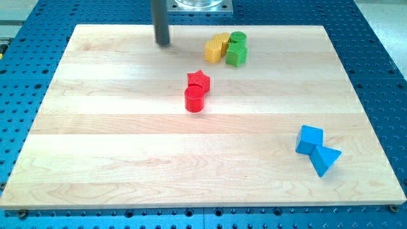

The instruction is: Move the red star into the cube

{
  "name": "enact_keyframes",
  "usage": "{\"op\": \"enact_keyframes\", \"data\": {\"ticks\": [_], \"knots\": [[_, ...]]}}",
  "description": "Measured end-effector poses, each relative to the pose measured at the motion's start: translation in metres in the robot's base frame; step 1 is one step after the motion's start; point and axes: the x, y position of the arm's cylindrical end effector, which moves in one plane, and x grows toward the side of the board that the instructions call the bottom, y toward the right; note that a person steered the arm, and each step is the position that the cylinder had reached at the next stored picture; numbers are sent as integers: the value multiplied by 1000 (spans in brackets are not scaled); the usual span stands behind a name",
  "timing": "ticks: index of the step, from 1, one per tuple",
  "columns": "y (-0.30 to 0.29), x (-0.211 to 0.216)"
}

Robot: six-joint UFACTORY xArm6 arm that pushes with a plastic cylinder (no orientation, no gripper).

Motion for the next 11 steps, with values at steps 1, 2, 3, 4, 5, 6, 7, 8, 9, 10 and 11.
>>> {"op": "enact_keyframes", "data": {"ticks": [1,2,3,4,5,6,7,8,9,10,11], "knots": [[44,44],[45,86],[80,127],[143,157],[206,175],[154,148],[181,116],[203,103],[223,164],[223,189],[223,190]]}}
